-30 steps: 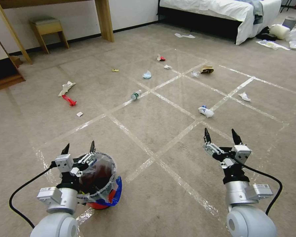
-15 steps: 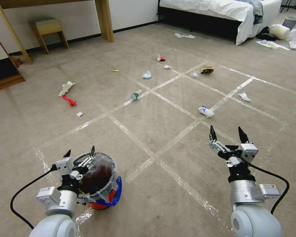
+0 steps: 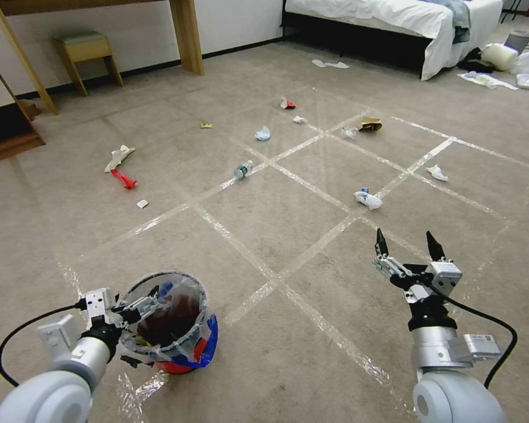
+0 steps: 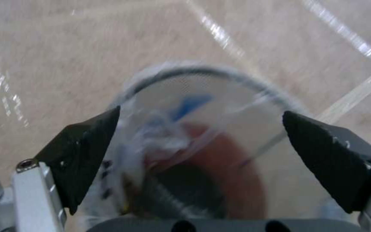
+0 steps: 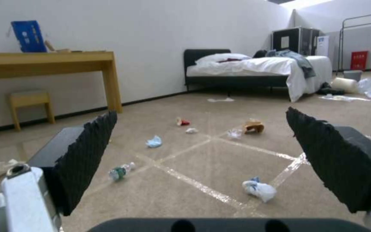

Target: Pick up the trash bin and place the garbage on the floor into it.

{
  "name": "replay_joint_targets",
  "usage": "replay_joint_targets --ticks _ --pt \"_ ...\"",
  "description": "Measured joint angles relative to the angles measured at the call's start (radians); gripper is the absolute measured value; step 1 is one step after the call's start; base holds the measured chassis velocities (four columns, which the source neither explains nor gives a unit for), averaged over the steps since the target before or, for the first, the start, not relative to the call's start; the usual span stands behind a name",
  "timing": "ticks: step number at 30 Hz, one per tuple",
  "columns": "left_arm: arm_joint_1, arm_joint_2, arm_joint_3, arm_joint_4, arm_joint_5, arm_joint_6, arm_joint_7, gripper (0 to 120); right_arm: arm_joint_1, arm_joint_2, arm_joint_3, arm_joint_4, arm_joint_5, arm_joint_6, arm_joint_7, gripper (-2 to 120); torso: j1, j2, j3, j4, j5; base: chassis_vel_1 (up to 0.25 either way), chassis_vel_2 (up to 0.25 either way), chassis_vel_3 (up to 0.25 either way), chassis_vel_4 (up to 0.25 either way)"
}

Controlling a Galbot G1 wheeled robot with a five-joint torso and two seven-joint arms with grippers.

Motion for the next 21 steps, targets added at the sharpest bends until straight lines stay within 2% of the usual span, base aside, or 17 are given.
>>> replay_joint_targets --ticks 1,3,6,8,9,11,12,14,21 --pt "0.000 0.000 0.000 0.000 0.000 0.000 0.000 100 0.000 0.000 0.000 0.000 0.000 0.000 0.000 100 0.000 0.000 0.000 0.0000 0.0000 0.000 0.000 0.000 0.000" --pt "-0.022 0.070 -0.002 0.074 -0.063 0.020 0.003 100 -0.011 0.009 0.002 0.004 -0.008 0.001 0.000 100 0.000 0.000 0.000 0.0000 -0.0001 0.000 0.000 0.000 0.000" --pt "-0.027 0.087 -0.004 0.092 -0.073 0.023 0.009 100 -0.012 0.012 0.004 0.004 -0.010 0.002 0.000 100 0.000 0.000 0.000 0.0001 0.0000 0.000 0.000 0.000 0.000" --pt "-0.038 0.130 -0.006 0.133 -0.082 0.024 0.031 100 -0.012 0.019 0.007 0.003 -0.017 0.002 0.000 100 0.000 0.000 0.000 0.0001 -0.0001 0.000 0.000 0.000 0.000" --pt "-0.038 0.130 -0.006 0.133 -0.082 0.024 0.031 100 -0.012 0.019 0.007 0.003 -0.017 0.002 0.000 100 0.000 0.000 0.000 0.0001 -0.0001 0.000 0.000 0.000 0.000" --pt "-0.048 0.160 -0.006 0.160 -0.092 0.021 0.046 100 -0.012 0.031 0.007 0.000 -0.027 0.002 -0.001 100 0.000 0.000 0.000 0.0001 0.0001 0.000 0.000 0.000 0.000" --pt "-0.048 0.160 -0.006 0.160 -0.092 0.021 0.046 100 -0.012 0.031 0.007 0.000 -0.027 0.002 -0.001 100 0.000 0.000 0.000 0.0001 0.0001 0.000 0.000 0.000 0.000" --pt "-0.068 0.186 0.006 0.194 -0.114 0.017 0.055 100 -0.012 0.049 0.004 -0.006 -0.042 0.002 -0.001 100 0.000 0.000 0.000 0.0001 0.0000 0.000 0.000 0.000 0.000" --pt "-0.099 0.203 0.028 0.246 -0.145 0.014 0.067 100 -0.011 0.058 0.007 -0.009 -0.051 0.002 -0.002 100 0.000 0.000 0.000 0.0000 0.0001 0.000 0.000 0.000 0.000"
